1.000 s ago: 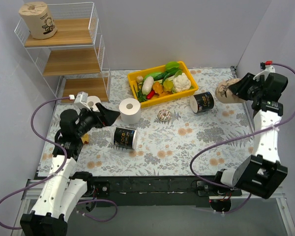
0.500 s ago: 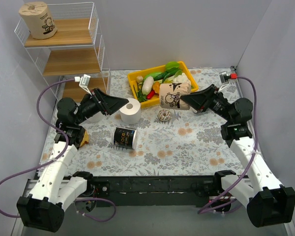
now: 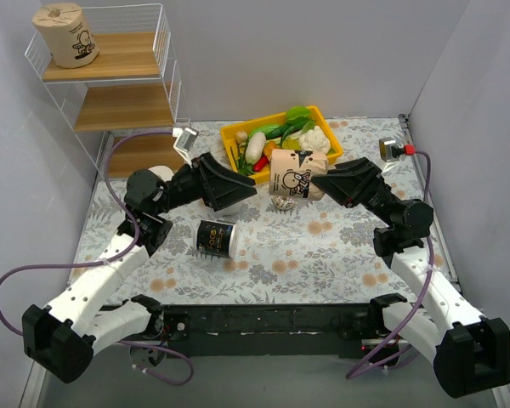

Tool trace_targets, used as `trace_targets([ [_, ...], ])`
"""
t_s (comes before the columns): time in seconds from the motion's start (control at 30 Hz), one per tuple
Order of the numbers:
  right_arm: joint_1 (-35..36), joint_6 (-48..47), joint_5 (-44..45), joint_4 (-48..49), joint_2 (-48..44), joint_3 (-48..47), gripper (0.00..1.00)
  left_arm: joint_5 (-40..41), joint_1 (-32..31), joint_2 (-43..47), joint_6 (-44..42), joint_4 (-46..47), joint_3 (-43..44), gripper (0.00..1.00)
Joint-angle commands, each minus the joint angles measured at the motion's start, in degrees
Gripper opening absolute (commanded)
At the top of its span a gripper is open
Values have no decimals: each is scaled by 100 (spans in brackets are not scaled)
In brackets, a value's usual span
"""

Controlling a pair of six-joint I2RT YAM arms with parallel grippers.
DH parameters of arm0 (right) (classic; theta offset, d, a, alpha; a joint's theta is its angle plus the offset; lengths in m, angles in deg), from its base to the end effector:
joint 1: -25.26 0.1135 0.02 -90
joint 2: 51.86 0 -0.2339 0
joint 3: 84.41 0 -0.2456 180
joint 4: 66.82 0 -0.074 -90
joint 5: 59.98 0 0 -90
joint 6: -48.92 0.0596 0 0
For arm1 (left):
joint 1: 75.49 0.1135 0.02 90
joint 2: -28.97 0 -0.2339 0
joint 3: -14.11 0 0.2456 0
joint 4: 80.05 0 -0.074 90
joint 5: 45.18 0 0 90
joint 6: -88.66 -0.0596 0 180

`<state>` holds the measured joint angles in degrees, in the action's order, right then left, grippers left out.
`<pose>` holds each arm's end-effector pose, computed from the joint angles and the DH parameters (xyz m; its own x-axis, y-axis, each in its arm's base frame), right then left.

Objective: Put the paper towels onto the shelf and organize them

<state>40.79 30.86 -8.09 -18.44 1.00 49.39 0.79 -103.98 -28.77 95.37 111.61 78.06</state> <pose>0.1953 0.0925 0.3519 -0.4235 0.6587 -0.6219 -0.8125 0.0274 0.5823 0.2004 -0.1559 0.3737 -0.9495 -0.2971 -0.1006 0.1598 -0.1823 -0.9702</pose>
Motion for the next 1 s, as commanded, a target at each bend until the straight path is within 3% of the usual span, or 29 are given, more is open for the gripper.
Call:
trace_targets([
  [0.0, 47, 259, 190, 823, -180, -56, 31, 430, -358, -159, -362, 83, 258, 87],
  [0.5, 99, 171, 181, 366, -417, -47, 32, 1142, -1036, -537, -1145, 241, 575, 89],
  [0.83, 108, 215, 146, 287, -461, 59, 32, 1713, -1097, -63, -1532, -5, 443, 90],
  [0.97, 117, 346, 172, 348, -470, 129, 31, 1591, -1106, -1, -1331, 55, 320, 90],
])
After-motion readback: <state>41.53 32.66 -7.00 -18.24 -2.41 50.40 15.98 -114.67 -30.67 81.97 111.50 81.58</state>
